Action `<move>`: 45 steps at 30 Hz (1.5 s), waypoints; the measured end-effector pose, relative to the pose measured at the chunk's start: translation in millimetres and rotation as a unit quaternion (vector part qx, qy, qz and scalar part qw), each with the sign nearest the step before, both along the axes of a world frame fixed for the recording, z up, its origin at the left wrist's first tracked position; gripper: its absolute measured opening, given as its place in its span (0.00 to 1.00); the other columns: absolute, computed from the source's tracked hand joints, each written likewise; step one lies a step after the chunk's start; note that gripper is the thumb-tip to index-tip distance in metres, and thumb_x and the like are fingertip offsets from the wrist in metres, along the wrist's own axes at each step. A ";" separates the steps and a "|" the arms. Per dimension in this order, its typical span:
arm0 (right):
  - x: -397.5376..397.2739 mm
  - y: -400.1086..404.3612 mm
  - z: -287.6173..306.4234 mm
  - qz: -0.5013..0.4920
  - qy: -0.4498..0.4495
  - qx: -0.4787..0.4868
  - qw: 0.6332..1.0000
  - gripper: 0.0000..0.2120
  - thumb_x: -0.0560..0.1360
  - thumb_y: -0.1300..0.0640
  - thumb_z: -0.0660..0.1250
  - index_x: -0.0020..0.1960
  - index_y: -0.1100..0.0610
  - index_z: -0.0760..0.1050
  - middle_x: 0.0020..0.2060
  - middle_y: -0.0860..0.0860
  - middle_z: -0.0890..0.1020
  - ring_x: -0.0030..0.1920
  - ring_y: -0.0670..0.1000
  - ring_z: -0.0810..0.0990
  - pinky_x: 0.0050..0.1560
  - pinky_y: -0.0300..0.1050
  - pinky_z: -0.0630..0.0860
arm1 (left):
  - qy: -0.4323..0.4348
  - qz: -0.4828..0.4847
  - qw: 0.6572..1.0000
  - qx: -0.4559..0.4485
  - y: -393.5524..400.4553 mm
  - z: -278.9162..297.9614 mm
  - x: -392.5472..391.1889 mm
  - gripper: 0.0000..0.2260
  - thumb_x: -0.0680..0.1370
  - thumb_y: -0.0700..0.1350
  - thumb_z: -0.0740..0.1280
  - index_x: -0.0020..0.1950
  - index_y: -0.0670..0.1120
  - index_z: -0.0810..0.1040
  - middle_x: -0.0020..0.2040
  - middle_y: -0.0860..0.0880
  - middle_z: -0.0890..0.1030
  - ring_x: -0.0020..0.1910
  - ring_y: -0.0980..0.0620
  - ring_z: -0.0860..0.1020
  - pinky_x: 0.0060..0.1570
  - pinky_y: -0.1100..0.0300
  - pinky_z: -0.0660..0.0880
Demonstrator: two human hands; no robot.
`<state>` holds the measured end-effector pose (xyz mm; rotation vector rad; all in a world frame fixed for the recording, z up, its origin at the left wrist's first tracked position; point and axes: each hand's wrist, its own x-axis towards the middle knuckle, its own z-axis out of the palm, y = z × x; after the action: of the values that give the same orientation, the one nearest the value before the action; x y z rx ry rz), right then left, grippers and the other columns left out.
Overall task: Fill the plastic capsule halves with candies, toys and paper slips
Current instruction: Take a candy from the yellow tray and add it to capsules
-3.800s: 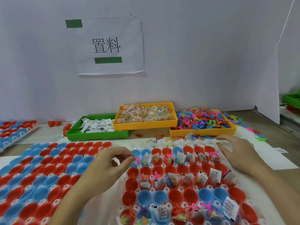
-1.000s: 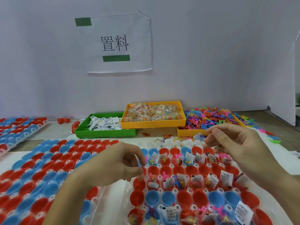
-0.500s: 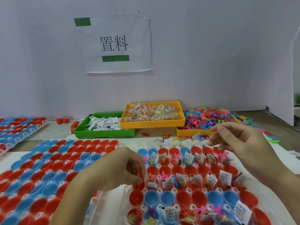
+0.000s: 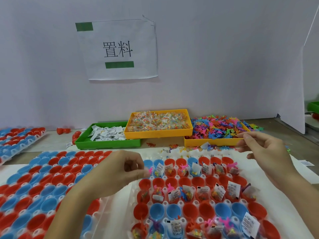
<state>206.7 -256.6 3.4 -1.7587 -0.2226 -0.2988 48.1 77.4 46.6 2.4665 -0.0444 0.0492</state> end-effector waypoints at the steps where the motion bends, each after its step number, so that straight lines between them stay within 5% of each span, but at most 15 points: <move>1: 3.5 -1.1 -4.2 -0.015 0.004 -0.002 1.000 0.11 0.82 0.58 0.62 0.49 0.50 0.82 0.37 0.48 0.85 0.38 0.49 0.83 0.37 0.45 0.74 | -0.034 0.021 0.999 0.000 -1.8 0.2 3.5 0.11 0.70 0.61 0.69 0.40 0.54 0.80 0.34 0.53 0.80 0.31 0.56 0.75 0.33 0.60 0.75; 3: 10.6 -2.4 -12.7 -0.038 0.014 -0.012 0.999 0.10 0.83 0.58 0.62 0.50 0.51 0.81 0.38 0.48 0.84 0.39 0.50 0.83 0.36 0.44 0.74 | -0.092 0.060 0.994 0.004 -9.5 0.8 19.6 0.07 0.76 0.54 0.69 0.41 0.54 0.80 0.34 0.52 0.80 0.33 0.54 0.77 0.35 0.58 0.76; 6: 17.9 -2.0 -22.7 -0.051 0.034 -0.027 0.998 0.10 0.83 0.58 0.61 0.51 0.51 0.81 0.40 0.49 0.84 0.41 0.50 0.82 0.35 0.44 0.73 | -0.112 0.080 0.990 0.017 -25.9 1.2 57.6 0.05 0.80 0.45 0.68 0.45 0.51 0.80 0.38 0.53 0.80 0.37 0.56 0.78 0.35 0.68 0.73; 10: 20.2 -1.5 -28.3 -0.048 0.052 -0.020 0.997 0.10 0.83 0.59 0.61 0.50 0.50 0.81 0.40 0.48 0.85 0.42 0.50 0.82 0.36 0.44 0.74 | -0.069 0.072 0.992 0.079 -41.1 -5.1 107.8 0.07 0.81 0.41 0.65 0.54 0.42 0.82 0.44 0.49 0.80 0.42 0.53 0.77 0.42 0.64 0.73; 15: 18.4 -1.2 -29.1 -0.032 0.047 -0.023 0.998 0.11 0.83 0.60 0.61 0.49 0.49 0.80 0.41 0.51 0.85 0.43 0.51 0.83 0.38 0.44 0.74 | 0.001 0.093 0.989 0.112 -46.2 -20.8 143.0 0.09 0.81 0.40 0.65 0.54 0.37 0.84 0.54 0.42 0.83 0.48 0.46 0.80 0.45 0.60 0.73; 21: 17.1 2.2 -27.0 -0.025 0.041 -0.023 0.999 0.12 0.83 0.60 0.61 0.47 0.48 0.80 0.41 0.51 0.85 0.43 0.51 0.83 0.38 0.43 0.75 | 0.058 0.061 0.989 0.118 -49.4 -29.8 155.8 0.10 0.79 0.45 0.69 0.53 0.39 0.84 0.48 0.43 0.85 0.43 0.49 0.80 0.44 0.59 0.75; 28: 15.6 2.7 -27.2 -0.019 0.034 -0.031 0.999 0.12 0.83 0.60 0.60 0.48 0.48 0.80 0.41 0.51 0.85 0.43 0.50 0.83 0.37 0.42 0.74 | -0.028 0.077 0.988 0.133 -50.2 -26.2 147.5 0.06 0.81 0.40 0.65 0.51 0.40 0.82 0.46 0.45 0.81 0.42 0.50 0.76 0.43 0.61 0.73; 34: 14.1 4.2 -25.3 -0.021 0.031 -0.038 0.999 0.12 0.83 0.60 0.60 0.49 0.49 0.80 0.41 0.51 0.85 0.43 0.51 0.83 0.37 0.42 0.74 | -0.183 0.148 0.972 -0.014 -44.1 -10.9 99.3 0.08 0.78 0.43 0.68 0.39 0.43 0.78 0.34 0.46 0.81 0.32 0.48 0.76 0.33 0.60 0.73; 40: 11.5 7.8 -21.3 -0.014 0.016 -0.043 0.999 0.10 0.83 0.60 0.60 0.52 0.51 0.80 0.42 0.51 0.84 0.43 0.49 0.83 0.39 0.41 0.75 | -0.180 0.162 0.958 -0.156 -25.8 -16.7 28.0 0.06 0.77 0.41 0.71 0.41 0.49 0.79 0.35 0.48 0.83 0.36 0.50 0.81 0.36 0.60 0.79; 45: 8.4 10.2 -20.9 -0.004 0.007 -0.063 0.998 0.12 0.83 0.59 0.60 0.49 0.47 0.79 0.42 0.50 0.84 0.44 0.49 0.83 0.40 0.42 0.77 | -0.161 0.135 0.962 -0.173 -12.4 -21.2 3.1 0.08 0.77 0.38 0.69 0.42 0.50 0.83 0.37 0.48 0.83 0.39 0.45 0.80 0.41 0.51 0.79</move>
<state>215.1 -246.4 -17.6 -1.8855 -0.2285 -0.2842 51.1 64.9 25.4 2.0766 0.1485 0.5314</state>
